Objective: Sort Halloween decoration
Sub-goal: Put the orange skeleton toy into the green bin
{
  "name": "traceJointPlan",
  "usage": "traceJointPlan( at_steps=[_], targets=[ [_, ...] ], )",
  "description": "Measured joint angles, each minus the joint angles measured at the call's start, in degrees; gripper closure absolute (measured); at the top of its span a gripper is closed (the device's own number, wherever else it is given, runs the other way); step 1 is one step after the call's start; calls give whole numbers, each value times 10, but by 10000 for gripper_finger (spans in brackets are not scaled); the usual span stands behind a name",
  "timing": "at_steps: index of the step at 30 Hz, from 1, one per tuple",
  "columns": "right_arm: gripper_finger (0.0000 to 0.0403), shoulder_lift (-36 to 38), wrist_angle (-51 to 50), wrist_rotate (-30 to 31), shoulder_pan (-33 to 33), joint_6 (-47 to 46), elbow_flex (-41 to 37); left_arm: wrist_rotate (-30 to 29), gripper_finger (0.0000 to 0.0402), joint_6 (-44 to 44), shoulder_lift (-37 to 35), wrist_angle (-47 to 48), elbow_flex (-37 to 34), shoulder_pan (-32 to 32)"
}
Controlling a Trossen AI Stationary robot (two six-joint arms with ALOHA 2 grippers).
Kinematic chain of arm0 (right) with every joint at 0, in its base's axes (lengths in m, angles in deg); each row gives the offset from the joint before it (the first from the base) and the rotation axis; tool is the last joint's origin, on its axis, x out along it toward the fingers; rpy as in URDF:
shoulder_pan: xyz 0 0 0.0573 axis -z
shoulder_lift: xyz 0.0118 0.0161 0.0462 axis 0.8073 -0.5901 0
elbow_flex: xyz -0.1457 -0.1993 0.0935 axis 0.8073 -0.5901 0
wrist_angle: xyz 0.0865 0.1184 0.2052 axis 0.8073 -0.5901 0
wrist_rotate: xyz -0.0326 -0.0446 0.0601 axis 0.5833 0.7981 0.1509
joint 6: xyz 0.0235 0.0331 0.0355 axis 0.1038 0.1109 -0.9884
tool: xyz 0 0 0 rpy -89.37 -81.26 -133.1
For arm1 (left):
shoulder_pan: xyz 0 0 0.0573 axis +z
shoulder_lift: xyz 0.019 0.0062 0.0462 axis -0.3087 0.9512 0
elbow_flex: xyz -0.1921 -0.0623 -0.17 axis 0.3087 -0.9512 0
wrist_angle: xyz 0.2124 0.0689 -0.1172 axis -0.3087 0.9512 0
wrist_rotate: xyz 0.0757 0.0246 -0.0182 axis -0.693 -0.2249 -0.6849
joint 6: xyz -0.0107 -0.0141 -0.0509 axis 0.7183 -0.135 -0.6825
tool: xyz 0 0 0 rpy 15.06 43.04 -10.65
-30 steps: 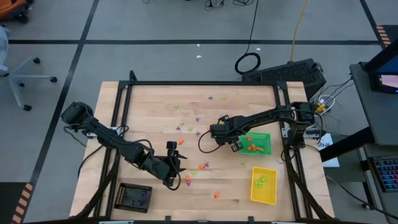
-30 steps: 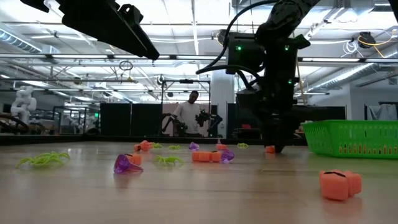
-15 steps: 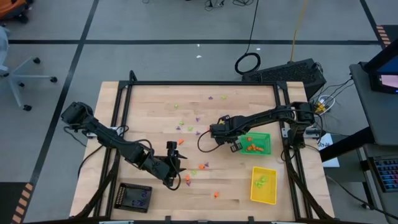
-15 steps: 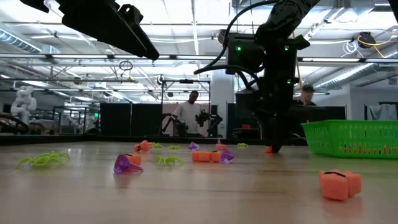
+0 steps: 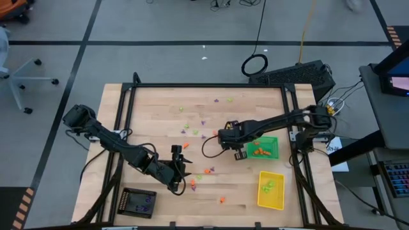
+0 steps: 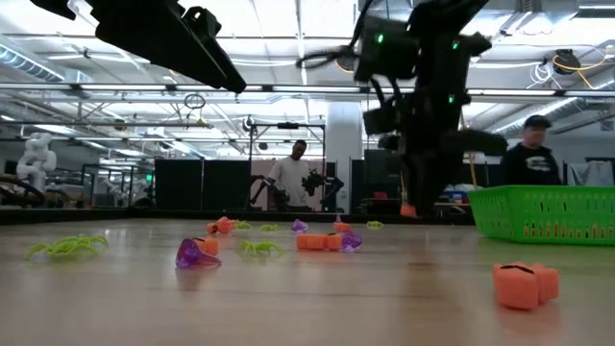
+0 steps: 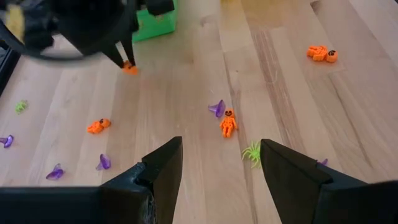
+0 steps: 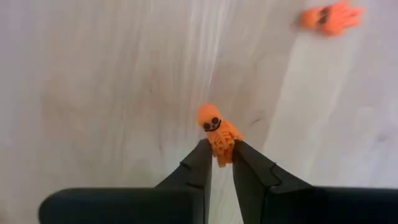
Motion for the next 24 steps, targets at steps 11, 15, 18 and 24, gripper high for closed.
traceJointPlan(
  at_steps=[11,15,18,24],
  targets=[
    [365,130,-6,6,-103,-183,0,0,189,0,0,0,0,0],
    [365,161,46,37,-172,-229,-11,0,189,-1,0,0,0,0],
    [365,174,168,80,-218,-232,-48,0,189,-1,0,0,0,0],
    [365,174,425,148,-262,-183,-115,-2,189,-1,0,-1,0,1]
  ],
)
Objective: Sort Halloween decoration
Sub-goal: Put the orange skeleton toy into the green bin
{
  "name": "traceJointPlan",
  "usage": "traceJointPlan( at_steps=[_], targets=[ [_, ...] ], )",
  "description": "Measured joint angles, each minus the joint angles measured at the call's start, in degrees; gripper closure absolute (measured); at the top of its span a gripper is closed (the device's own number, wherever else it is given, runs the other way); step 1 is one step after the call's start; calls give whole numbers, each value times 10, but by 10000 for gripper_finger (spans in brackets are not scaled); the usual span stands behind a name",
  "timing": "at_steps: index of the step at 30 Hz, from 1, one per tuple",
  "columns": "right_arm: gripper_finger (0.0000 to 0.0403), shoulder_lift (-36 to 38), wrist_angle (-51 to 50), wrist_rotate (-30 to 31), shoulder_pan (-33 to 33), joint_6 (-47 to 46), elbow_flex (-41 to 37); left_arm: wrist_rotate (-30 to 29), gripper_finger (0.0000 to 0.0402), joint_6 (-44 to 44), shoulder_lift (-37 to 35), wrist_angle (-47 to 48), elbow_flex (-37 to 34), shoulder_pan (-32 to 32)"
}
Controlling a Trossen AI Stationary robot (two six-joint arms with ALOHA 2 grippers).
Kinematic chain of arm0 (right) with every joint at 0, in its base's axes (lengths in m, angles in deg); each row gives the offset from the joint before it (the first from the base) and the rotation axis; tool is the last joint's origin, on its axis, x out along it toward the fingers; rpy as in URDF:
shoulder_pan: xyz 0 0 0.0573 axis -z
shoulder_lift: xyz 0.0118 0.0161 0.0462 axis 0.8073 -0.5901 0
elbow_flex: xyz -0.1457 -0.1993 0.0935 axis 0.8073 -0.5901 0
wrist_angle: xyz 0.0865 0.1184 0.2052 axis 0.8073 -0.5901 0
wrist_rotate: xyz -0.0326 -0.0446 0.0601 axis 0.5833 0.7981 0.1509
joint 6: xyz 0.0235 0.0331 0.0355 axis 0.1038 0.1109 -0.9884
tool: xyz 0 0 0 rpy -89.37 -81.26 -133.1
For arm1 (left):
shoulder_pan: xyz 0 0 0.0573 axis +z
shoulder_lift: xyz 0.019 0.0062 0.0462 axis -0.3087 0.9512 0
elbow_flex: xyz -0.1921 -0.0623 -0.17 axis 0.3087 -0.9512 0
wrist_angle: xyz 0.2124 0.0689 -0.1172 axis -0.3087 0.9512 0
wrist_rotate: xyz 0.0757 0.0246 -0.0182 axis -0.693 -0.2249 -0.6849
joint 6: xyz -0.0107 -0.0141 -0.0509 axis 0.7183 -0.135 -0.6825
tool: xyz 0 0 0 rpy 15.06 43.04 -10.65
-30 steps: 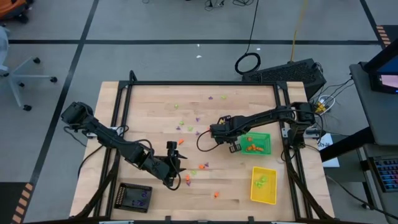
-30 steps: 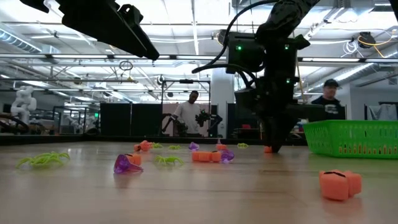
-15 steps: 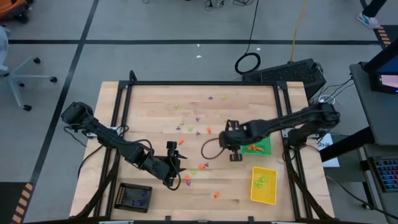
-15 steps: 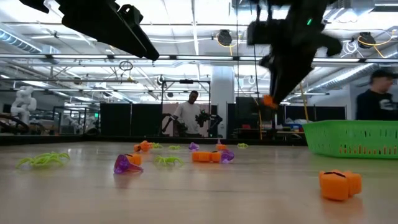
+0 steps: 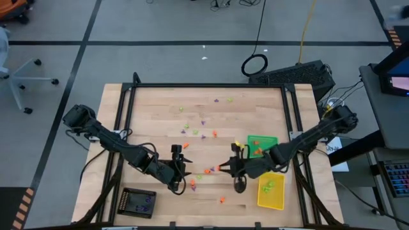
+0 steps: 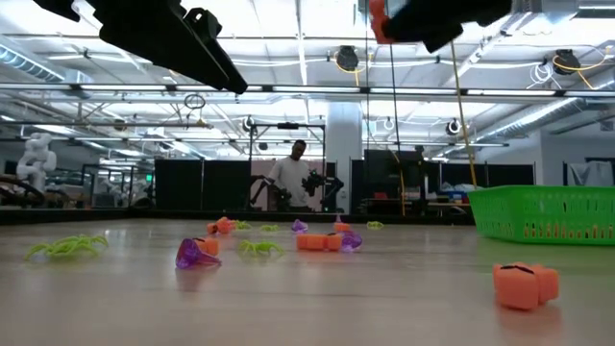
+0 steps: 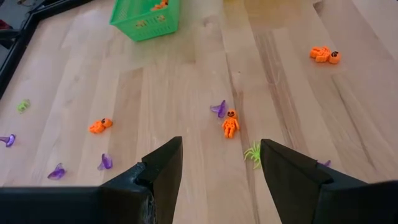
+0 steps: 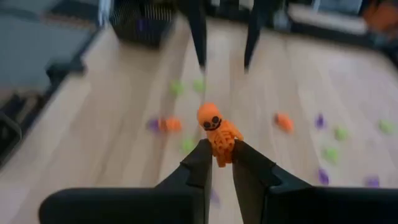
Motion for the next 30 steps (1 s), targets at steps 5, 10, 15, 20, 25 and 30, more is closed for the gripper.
traceJointPlan(
  at_steps=[5,10,15,20,25,30],
  targets=[
    [365,0,135,12,-4,59,-42,-2,189,0,0,0,0,0],
    [365,0,249,12,-4,97,-98,-2,189,0,0,0,0,0],
    [365,0,295,12,0,99,-130,-3,189,0,0,0,0,0],
    [365,0,312,13,1,91,-130,-3,189,0,0,-1,0,0],
    [365,0,339,27,1,90,-130,-3,189,0,0,0,0,0],
    [365,0,356,27,0,85,-130,-3,189,0,0,-1,0,0]
  ],
)
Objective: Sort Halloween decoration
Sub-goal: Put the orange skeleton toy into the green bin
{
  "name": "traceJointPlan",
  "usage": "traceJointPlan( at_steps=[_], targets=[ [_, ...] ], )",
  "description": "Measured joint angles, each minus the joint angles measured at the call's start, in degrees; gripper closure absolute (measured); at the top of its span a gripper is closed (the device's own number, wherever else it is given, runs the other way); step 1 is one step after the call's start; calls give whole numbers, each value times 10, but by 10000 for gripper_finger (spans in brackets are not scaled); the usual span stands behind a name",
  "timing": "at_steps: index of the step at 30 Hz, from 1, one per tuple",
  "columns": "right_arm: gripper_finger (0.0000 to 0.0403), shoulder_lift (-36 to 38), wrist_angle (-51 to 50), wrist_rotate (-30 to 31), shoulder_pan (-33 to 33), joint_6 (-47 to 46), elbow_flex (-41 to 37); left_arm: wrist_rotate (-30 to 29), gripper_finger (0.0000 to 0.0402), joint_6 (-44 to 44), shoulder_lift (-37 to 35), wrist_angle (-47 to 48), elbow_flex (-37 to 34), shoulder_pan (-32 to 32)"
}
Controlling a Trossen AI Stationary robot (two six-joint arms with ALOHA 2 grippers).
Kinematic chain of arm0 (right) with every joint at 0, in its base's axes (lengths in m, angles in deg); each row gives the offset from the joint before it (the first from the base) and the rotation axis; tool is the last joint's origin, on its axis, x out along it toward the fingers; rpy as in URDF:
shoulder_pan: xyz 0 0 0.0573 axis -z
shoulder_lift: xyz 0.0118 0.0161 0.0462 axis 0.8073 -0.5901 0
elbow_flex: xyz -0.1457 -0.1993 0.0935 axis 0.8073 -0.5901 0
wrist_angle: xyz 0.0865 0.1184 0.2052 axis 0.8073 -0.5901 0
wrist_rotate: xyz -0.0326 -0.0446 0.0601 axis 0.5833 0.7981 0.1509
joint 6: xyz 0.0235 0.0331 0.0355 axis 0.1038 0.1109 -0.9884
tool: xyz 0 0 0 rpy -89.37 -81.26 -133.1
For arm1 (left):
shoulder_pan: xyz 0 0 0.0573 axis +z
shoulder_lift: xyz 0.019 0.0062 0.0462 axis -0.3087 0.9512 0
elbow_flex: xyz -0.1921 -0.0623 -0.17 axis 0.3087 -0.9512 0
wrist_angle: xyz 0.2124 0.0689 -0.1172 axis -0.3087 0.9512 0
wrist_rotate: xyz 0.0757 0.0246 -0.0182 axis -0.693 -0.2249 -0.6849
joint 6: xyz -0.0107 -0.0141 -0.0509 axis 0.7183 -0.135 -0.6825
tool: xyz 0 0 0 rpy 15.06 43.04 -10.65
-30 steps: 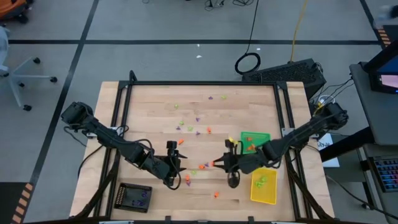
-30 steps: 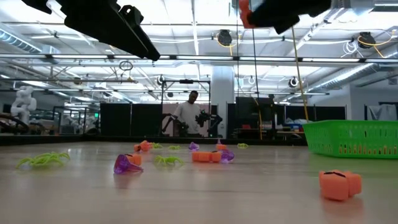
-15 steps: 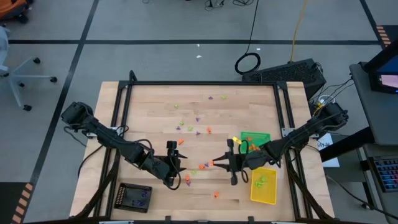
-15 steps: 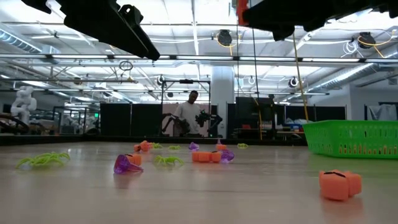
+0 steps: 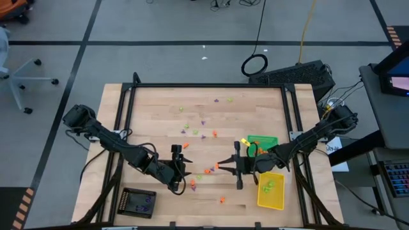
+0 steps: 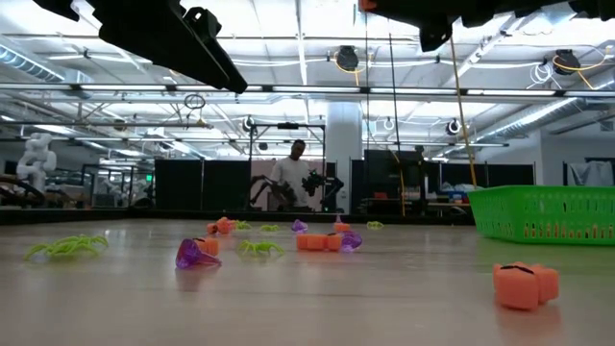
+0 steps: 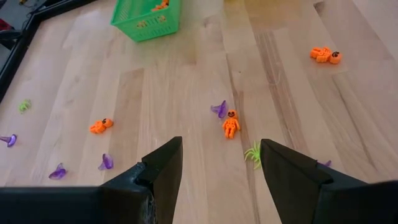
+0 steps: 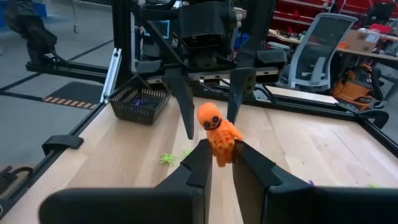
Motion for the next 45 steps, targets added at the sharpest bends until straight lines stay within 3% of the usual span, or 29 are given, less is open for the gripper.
traceJointPlan(
  at_steps=[10,23,31,45],
  targets=[
    [365,0,-4,-2,0,41,0,0,189,0,0,0,0,0],
    [365,0,-4,-2,0,232,0,0,189,0,0,-11,0,0],
    [365,0,-4,-2,0,401,0,0,189,1,0,-26,0,0],
    [365,0,-11,-1,0,440,0,0,189,1,0,-26,0,0]
  ],
)
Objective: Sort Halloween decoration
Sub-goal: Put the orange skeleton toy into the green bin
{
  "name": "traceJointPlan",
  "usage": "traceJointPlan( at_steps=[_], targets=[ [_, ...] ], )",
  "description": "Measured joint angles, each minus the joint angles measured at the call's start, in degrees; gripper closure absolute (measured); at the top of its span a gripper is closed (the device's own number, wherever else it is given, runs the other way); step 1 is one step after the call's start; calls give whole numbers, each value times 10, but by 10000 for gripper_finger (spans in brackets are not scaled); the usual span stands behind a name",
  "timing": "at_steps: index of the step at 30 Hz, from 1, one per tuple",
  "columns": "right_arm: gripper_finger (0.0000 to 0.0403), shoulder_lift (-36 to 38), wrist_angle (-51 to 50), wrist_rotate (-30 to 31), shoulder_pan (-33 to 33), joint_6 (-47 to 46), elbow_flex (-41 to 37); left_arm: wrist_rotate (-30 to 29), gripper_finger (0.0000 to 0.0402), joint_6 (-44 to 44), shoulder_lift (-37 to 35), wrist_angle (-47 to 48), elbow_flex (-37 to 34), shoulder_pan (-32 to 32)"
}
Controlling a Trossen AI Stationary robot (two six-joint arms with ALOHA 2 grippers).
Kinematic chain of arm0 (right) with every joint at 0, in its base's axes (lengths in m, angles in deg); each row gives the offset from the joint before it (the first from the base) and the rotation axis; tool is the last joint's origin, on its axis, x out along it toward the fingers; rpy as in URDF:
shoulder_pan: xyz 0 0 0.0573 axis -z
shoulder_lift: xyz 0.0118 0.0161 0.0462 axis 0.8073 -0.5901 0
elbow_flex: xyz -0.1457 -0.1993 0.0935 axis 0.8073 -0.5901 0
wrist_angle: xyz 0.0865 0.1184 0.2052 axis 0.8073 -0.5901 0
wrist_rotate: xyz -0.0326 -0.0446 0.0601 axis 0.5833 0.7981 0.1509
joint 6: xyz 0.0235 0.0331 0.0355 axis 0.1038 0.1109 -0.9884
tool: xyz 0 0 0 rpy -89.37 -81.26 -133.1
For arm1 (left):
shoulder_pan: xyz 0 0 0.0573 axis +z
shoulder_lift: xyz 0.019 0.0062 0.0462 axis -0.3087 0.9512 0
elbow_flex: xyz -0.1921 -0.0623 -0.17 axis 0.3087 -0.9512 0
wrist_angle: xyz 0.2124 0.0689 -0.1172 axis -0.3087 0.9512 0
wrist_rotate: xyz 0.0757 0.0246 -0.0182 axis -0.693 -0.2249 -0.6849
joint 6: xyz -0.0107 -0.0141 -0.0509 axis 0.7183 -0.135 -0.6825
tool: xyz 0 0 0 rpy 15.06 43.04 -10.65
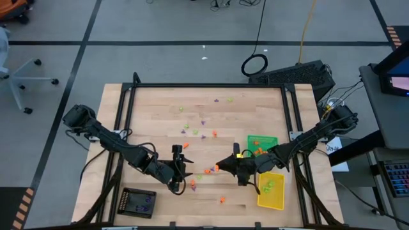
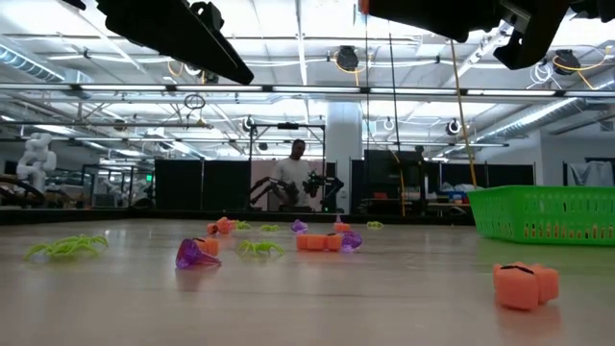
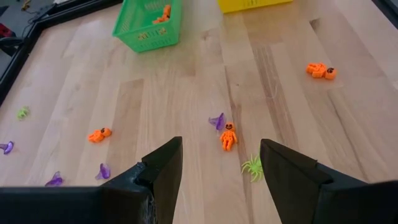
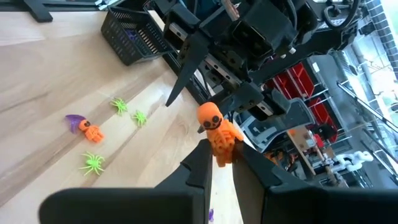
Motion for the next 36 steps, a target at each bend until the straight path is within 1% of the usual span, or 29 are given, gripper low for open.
traceJointPlan(
  at_steps=[6,17,27,36],
  targets=[
    [365,0,-9,1,-3,-14,0,0,189,0,0,0,0,0],
    [365,0,-9,1,-19,-6,0,0,189,0,0,0,0,0],
    [365,0,-9,1,-19,-7,0,0,189,0,0,0,0,0],
    [365,0,-9,1,-19,-66,0,0,189,0,0,0,0,0]
  ],
)
